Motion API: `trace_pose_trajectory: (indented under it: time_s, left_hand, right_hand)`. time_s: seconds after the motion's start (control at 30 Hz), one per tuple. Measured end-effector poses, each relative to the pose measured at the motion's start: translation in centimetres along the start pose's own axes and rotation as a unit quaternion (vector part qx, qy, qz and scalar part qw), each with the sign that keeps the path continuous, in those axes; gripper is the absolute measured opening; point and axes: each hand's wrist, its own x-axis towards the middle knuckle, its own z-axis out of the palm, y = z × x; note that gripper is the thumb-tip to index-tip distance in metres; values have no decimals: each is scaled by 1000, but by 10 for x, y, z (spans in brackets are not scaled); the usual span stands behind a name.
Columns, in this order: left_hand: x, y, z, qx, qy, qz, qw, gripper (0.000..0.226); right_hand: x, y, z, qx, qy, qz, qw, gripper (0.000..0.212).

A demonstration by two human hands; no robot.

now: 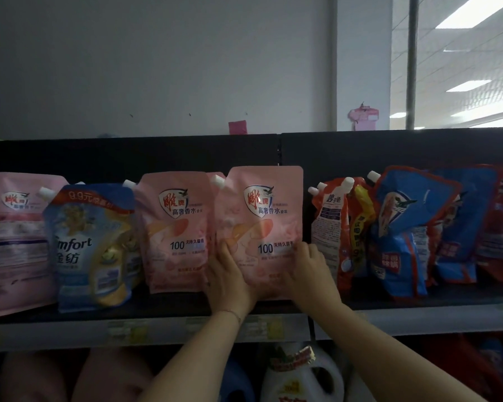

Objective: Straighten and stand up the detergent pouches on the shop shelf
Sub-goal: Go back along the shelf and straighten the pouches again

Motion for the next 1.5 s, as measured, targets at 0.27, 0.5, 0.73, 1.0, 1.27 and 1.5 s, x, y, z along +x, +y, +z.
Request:
trace_pose_trajectory:
  time_s: [0.27, 0.5, 0.73, 1.0, 1.27, 1.5]
  left_hand:
    - [8, -17, 5, -47, 71, 173, 981, 49]
    - [8, -25, 8, -89, 82, 179, 976, 32]
    - [7, -20, 9, -20, 73, 133, 988, 24]
    - [17, -23, 14, -65, -41, 145, 986, 19]
    - [23, -24, 13, -62, -75, 147, 984, 15]
    - [24, -23, -1, -84, -149, 126, 977, 15]
  right_hand:
    - [-8, -18, 30, -30, -3, -103, 994, 24]
    - [-8, -27, 58, 105, 94, -14, 990, 38]
    - [-10, -22, 71, 49, 164, -31, 985, 25]
    - [-4, -26, 69, -41, 73, 41, 996, 25]
    - [1, -27, 66, -17, 18, 88, 996, 35]
    - [0, -36, 58, -110, -27, 64, 992, 40]
